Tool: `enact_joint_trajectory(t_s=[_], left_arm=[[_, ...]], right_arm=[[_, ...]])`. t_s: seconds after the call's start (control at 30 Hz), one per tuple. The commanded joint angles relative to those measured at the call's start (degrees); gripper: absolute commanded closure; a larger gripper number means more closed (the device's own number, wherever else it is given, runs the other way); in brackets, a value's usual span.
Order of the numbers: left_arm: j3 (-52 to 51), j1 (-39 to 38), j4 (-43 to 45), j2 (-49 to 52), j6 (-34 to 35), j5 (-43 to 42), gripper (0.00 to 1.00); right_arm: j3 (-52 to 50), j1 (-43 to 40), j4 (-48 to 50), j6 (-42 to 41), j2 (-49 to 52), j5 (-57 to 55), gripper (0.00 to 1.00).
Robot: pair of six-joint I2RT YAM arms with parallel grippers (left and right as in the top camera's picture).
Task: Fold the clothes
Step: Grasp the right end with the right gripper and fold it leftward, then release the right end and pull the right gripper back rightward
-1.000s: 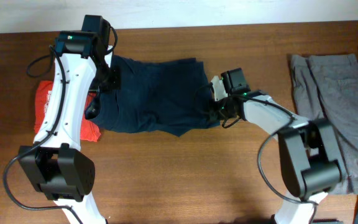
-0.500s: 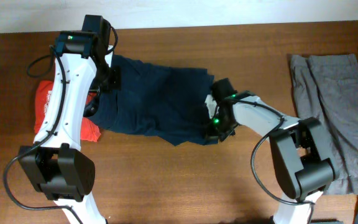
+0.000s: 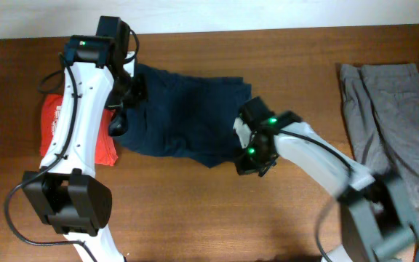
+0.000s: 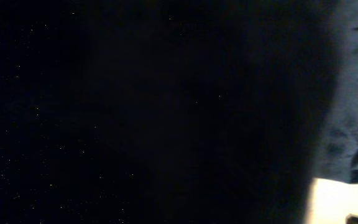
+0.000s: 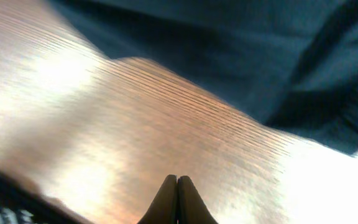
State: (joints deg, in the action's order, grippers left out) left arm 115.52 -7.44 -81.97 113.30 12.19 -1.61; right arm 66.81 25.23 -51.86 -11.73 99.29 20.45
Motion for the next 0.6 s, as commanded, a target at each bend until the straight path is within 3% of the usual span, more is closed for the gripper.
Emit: enact_joint_trajectory(t_s=[0.0,0.3,0.57], left_arm=[[1.7,-2.3,2.7,0.6,5.2,-3.1,0.99],[1.7,-5.9,7.2,6.7,7.9,-3.1,1.0],[1.7,-5.9,7.5,7.9,7.5,-2.6,0.99]], right_arm=[[2.4,-3.3,0.2,-0.2,-8.3,-3.5,0.96],[2.4,-12.5,4.9,-2.3,-8.8,-9.0,0.96],[2.0,-15.6,25.0,-1.8,4.1,-9.1,0.96]])
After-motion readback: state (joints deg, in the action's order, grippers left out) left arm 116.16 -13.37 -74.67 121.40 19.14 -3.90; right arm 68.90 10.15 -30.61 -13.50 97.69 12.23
